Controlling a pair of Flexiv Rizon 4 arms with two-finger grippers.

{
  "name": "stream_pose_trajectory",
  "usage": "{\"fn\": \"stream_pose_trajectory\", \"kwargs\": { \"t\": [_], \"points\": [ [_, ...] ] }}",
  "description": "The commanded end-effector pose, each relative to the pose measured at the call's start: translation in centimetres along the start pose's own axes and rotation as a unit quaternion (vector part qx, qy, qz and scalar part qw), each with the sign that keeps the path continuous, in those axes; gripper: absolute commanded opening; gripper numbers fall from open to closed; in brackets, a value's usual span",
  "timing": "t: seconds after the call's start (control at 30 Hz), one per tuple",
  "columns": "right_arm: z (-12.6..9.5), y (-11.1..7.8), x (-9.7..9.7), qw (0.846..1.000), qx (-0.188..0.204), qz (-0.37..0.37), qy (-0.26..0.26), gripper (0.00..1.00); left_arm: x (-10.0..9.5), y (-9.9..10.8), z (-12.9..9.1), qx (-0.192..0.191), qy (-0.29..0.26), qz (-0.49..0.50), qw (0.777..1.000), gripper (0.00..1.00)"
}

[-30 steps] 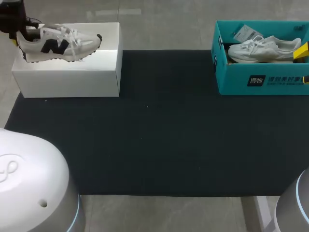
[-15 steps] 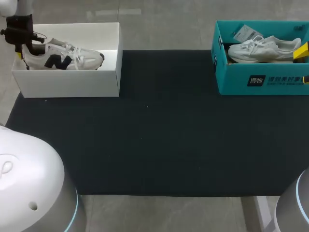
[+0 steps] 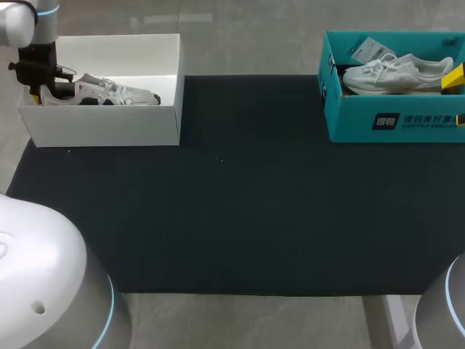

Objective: Take the shoe out of the shoebox, open the shoe tongue, remove and reinsert the insole, then place the shoe into the shoebox

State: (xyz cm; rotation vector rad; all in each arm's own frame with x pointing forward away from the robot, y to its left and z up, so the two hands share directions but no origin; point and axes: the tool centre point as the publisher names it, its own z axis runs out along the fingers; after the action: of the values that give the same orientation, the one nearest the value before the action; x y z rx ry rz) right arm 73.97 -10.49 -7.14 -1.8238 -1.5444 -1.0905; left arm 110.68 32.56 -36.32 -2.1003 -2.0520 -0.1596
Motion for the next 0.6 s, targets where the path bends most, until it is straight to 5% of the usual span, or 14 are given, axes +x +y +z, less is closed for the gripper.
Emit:
{"fn": "stream_pose_trajectory", "kwargs": {
  "t": [0.03,0.23,0.3,0.4,0.47,0.53,0.57,0.6],
  "points": [
    [0.1,0.1,0.0,1.0,0.001,0.001,-0.001,1.0,-0.3,-0.5,0.9,-0.012,-0.004,0.0,1.0,0.0],
    [0.1,0.1,0.0,1.0,0.001,0.001,-0.001,1.0,-0.8,0.0,2.1,-0.021,-0.03,-0.008,0.999,0.01],
    [0.1,0.1,0.0,1.0,0.001,0.001,-0.001,1.0,-1.0,0.2,2.7,-0.021,-0.028,-0.01,0.999,0.15],
    [0.1,0.1,0.0,1.0,0.001,0.001,-0.001,1.0,-1.1,0.4,3.1,-0.017,-0.024,-0.012,0.999,0.2],
    [0.1,0.1,0.0,1.0,0.001,0.001,-0.001,1.0,-1.2,0.2,3.0,-0.012,-0.028,-0.008,1.0,0.46],
    [0.1,0.1,0.0,1.0,0.001,0.001,-0.001,1.0,-1.3,0.1,2.7,-0.013,-0.028,-0.003,1.0,0.56],
    [0.1,0.1,0.0,1.0,0.001,0.001,-0.001,1.0,-1.3,0.1,2.5,-0.013,-0.029,-0.003,0.999,0.7],
    [0.1,0.1,0.0,1.0,0.001,0.001,-0.001,1.0,-1.3,0.1,2.2,-0.013,-0.033,-0.004,0.999,0.95]
  ]
}}
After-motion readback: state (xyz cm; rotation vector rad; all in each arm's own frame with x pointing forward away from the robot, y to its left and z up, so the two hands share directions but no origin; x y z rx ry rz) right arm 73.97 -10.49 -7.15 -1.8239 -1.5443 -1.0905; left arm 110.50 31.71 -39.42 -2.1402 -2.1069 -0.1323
